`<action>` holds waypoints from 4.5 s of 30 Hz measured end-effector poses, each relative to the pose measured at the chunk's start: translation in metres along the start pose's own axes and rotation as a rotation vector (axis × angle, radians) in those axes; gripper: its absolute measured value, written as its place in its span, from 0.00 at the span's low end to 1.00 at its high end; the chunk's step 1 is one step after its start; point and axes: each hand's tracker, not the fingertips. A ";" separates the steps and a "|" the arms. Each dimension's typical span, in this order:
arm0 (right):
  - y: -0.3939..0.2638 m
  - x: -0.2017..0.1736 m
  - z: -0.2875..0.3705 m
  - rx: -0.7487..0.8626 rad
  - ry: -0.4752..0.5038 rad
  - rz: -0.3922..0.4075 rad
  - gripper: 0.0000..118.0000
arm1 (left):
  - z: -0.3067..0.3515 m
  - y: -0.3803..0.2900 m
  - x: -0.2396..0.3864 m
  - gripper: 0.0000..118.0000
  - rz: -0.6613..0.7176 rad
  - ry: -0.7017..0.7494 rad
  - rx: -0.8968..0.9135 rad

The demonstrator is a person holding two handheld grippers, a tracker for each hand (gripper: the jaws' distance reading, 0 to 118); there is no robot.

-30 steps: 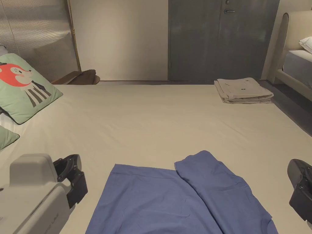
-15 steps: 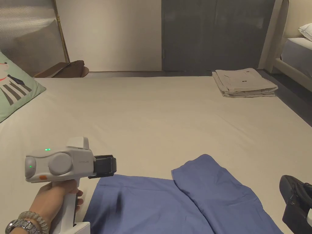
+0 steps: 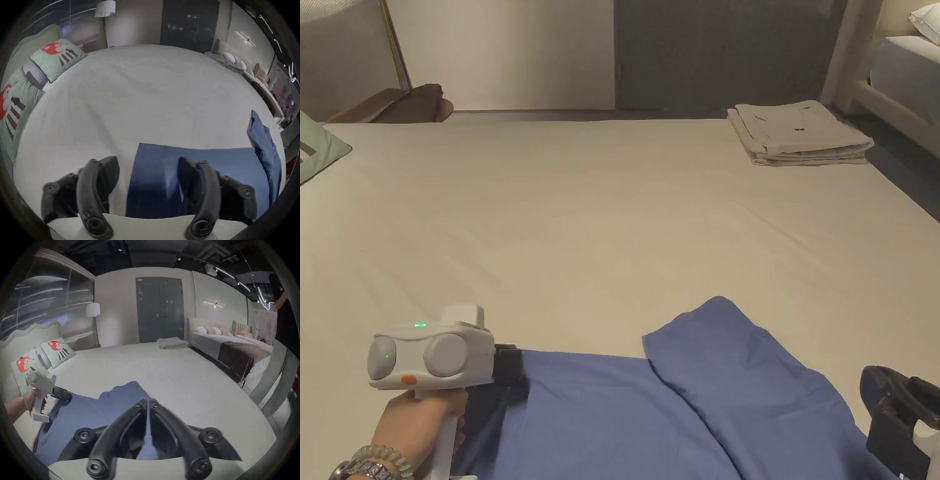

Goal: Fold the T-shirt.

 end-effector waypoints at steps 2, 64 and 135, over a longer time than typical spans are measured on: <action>0.005 0.004 -0.024 -0.070 -0.003 -0.009 0.56 | 0.006 -0.002 0.007 0.33 -0.044 -0.002 0.019; 0.150 0.088 0.264 0.584 0.074 -0.168 0.02 | 0.460 -0.077 -0.076 0.02 0.219 -0.103 0.878; 0.203 0.057 0.015 0.261 0.073 0.021 0.02 | 0.275 0.070 -0.088 0.02 0.265 -0.077 0.641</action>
